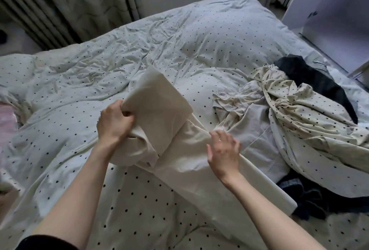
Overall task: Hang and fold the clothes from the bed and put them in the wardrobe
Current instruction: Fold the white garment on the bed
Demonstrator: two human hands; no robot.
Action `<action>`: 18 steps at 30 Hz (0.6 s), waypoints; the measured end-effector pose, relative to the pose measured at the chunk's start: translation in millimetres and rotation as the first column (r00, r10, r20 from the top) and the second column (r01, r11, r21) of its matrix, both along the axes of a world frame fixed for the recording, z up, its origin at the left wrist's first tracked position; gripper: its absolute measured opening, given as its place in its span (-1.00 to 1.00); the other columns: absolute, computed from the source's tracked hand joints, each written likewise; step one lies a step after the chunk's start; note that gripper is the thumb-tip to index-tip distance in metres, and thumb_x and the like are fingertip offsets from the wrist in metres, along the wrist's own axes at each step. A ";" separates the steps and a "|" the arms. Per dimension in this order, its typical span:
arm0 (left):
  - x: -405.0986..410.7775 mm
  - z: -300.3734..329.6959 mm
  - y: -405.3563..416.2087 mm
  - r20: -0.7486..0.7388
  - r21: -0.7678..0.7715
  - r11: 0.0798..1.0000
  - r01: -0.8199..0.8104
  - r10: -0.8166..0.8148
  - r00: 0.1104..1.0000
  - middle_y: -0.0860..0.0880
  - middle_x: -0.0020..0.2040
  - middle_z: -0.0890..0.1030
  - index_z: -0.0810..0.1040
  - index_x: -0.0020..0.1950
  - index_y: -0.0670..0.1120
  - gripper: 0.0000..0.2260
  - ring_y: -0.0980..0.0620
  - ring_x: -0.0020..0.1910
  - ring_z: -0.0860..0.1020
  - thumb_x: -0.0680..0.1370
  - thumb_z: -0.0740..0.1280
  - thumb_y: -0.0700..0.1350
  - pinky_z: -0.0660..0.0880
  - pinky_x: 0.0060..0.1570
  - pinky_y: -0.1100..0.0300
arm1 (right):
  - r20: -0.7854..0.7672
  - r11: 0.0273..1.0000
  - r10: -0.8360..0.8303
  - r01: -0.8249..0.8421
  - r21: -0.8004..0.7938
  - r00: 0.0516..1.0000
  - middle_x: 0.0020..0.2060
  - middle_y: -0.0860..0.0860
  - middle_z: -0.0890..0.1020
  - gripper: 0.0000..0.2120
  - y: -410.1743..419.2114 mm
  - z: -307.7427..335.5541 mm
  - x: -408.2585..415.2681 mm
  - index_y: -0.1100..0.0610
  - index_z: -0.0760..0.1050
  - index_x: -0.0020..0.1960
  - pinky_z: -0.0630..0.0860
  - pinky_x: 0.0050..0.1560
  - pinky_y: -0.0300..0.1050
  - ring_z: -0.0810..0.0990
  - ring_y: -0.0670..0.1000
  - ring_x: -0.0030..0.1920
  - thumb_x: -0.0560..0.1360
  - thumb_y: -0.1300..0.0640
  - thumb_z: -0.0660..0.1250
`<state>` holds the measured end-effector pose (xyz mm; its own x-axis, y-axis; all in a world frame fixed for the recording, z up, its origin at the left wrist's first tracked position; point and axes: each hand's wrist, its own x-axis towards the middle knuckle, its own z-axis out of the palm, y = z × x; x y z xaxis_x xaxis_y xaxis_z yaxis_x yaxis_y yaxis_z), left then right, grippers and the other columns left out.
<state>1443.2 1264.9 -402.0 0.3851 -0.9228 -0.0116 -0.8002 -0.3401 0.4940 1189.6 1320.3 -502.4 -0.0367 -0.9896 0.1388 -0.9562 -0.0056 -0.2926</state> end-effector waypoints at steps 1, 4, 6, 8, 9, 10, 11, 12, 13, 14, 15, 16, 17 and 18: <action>2.7 0.4 -1.0 0.009 -0.006 1.000 0.002 -0.002 1.000 -0.23 -0.14 0.56 0.46 -0.14 -0.17 -0.93 -0.18 -0.18 0.40 0.43 0.26 -0.19 0.30 -0.23 0.07 | 0.015 0.999 0.046 -0.047 0.014 0.999 0.03 0.12 0.60 -0.63 -10.6 3.1 11.9 0.16 0.57 0.07 0.44 0.02 0.14 0.58 0.17 0.04 0.29 0.18 0.51; 2.8 1.8 -1.4 0.076 -0.043 0.999 0.002 0.001 0.997 -0.22 -0.07 0.57 0.48 -0.09 -0.16 -0.91 -0.24 -0.09 0.47 0.44 0.26 -0.19 0.31 -0.21 0.07 | 0.083 0.994 0.079 -0.085 0.072 0.993 0.10 0.09 0.55 -0.81 -40.6 2.9 36.2 0.14 0.57 0.08 0.26 0.12 0.05 0.48 0.14 0.16 0.52 0.12 0.29; -9.8 -0.3 3.1 0.144 -0.061 0.997 0.045 -0.036 0.989 -0.20 0.00 0.56 0.50 -0.02 -0.16 -0.87 -0.25 -0.02 0.49 0.45 0.25 -0.21 0.34 -0.18 0.02 | 0.318 0.994 -0.063 0.031 0.104 0.946 0.01 0.09 0.58 -0.79 -46.7 5.4 41.4 0.17 0.58 0.01 0.27 0.07 -0.03 0.50 0.14 0.07 0.58 0.12 0.19; -31.2 -7.4 17.3 0.206 -0.078 0.986 0.144 -0.126 0.970 -0.19 0.03 0.55 0.52 0.08 -0.15 -0.79 -0.23 0.01 0.50 0.45 0.27 -0.24 0.39 -0.16 0.00 | 0.719 0.939 -0.341 0.190 0.286 0.606 -0.12 0.11 0.60 -0.76 -40.6 15.6 41.6 0.24 0.54 -0.04 0.45 0.02 0.01 0.58 0.12 -0.13 0.60 0.14 0.14; -43.1 -13.2 26.2 0.234 -0.091 0.971 0.219 -0.193 0.953 -0.18 -0.01 0.56 0.53 0.07 -0.16 -0.78 -0.22 -0.04 0.52 0.43 0.30 -0.27 0.39 -0.20 0.02 | 0.813 0.888 -0.459 0.204 0.411 0.359 -0.16 0.09 0.60 -0.74 -34.9 19.7 38.7 0.24 0.52 -0.04 0.53 -0.07 0.02 0.59 0.08 -0.23 0.62 0.12 0.12; -55.4 -19.1 35.5 0.264 -0.088 0.952 0.294 -0.263 0.928 -0.18 -0.07 0.56 0.54 0.02 -0.17 -0.78 -0.21 -0.10 0.53 0.39 0.34 -0.30 0.36 -0.27 0.06 | 0.830 0.841 -0.538 0.156 0.518 0.145 -0.16 0.08 0.60 -0.72 -26.7 22.8 34.2 0.23 0.50 -0.01 0.56 -0.17 -0.04 0.59 0.04 -0.28 0.63 0.08 0.10; -66.5 -25.0 43.9 0.297 -0.070 0.931 0.359 -0.324 0.898 -0.16 -0.12 0.56 0.54 -0.02 -0.16 -0.77 -0.19 -0.15 0.53 0.35 0.37 -0.30 0.31 -0.32 0.10 | 0.811 0.807 -0.585 0.085 0.585 -0.023 -0.13 0.09 0.61 -0.71 -17.4 26.4 29.5 0.20 0.49 0.01 0.56 -0.22 -0.10 0.60 0.02 -0.28 0.64 0.03 0.09; -76.7 -32.5 50.7 0.319 -0.031 0.911 0.412 -0.381 0.868 -0.13 -0.12 0.55 0.52 -0.02 -0.14 -0.77 -0.17 -0.15 0.53 0.34 0.38 -0.29 0.28 -0.31 0.12 | 0.779 0.782 -0.614 0.032 0.622 -0.128 -0.09 0.10 0.61 -0.70 -9.7 29.8 24.3 0.17 0.48 0.02 0.57 -0.23 -0.12 0.62 0.03 -0.24 0.64 -0.01 0.08; -85.9 -41.2 57.3 0.312 0.046 0.890 0.454 -0.445 0.839 -0.10 -0.08 0.53 0.49 0.01 -0.11 -0.76 -0.14 -0.10 0.52 0.37 0.36 -0.27 0.28 -0.27 0.12 | 0.756 0.767 -0.631 0.010 0.642 -0.170 -0.06 0.11 0.60 -0.71 -3.5 31.6 19.8 0.16 0.47 0.03 0.58 -0.23 -0.11 0.62 0.03 -0.21 0.63 -0.02 0.09; -94.7 -51.7 64.3 0.293 0.126 0.863 0.488 -0.503 0.813 -0.08 -0.01 0.50 0.45 0.06 -0.09 -0.75 -0.12 -0.03 0.49 0.41 0.32 -0.25 0.29 -0.21 0.12 | 0.746 0.756 -0.640 0.020 0.654 -0.185 -0.04 0.12 0.59 -0.72 1.6 32.2 16.7 0.18 0.46 0.07 0.58 -0.22 -0.10 0.62 0.04 -0.19 0.64 0.00 0.09; -102.6 -63.0 70.7 0.271 0.209 0.829 0.519 -0.559 0.783 -0.06 0.05 0.47 0.41 0.11 -0.08 -0.75 -0.10 0.04 0.46 0.44 0.28 -0.22 0.28 -0.13 0.12 | 0.743 0.747 -0.647 0.055 0.662 -0.170 -0.01 0.13 0.58 -0.74 6.6 30.7 15.4 0.18 0.44 0.12 0.58 -0.19 -0.07 0.61 0.05 -0.15 0.64 0.03 0.09; -109.3 -72.5 77.0 0.253 0.286 0.791 0.541 -0.607 0.753 -0.05 0.10 0.43 0.37 0.15 -0.07 -0.74 -0.09 0.10 0.42 0.47 0.26 -0.17 0.27 -0.05 0.11 | 0.742 0.734 -0.657 0.110 0.670 -0.133 0.04 0.14 0.57 -0.76 12.2 28.6 14.9 0.17 0.41 0.17 0.58 -0.11 -0.01 0.60 0.07 -0.08 0.63 0.06 0.11; -114.2 -80.4 83.4 0.235 0.351 0.754 0.556 -0.645 0.727 -0.04 0.15 0.39 0.34 0.19 -0.06 -0.71 -0.09 0.15 0.38 0.49 0.25 -0.10 0.26 0.03 0.09 | 0.740 0.719 -0.670 0.192 0.668 -0.064 0.11 0.14 0.55 -0.76 18.7 25.1 14.0 0.17 0.39 0.23 0.57 0.01 0.07 0.58 0.09 0.03 0.62 0.09 0.13; -117.1 -87.1 88.7 0.213 0.398 0.717 0.572 -0.679 0.703 -0.03 0.19 0.36 0.31 0.23 -0.05 -0.68 -0.08 0.20 0.35 0.51 0.24 -0.02 0.23 0.12 0.07 | 0.741 0.716 -0.670 0.299 0.630 0.044 0.18 0.14 0.51 -0.72 25.7 21.6 12.7 0.17 0.36 0.28 0.51 0.15 0.12 0.54 0.10 0.12 0.60 0.12 0.17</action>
<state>1326.1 1353.6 -489.1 -0.2520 -0.9214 -0.2959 -0.9659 0.2211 0.1344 1202.3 1346.0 -480.8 -0.4298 -0.6574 -0.6189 0.2357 0.5801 -0.7797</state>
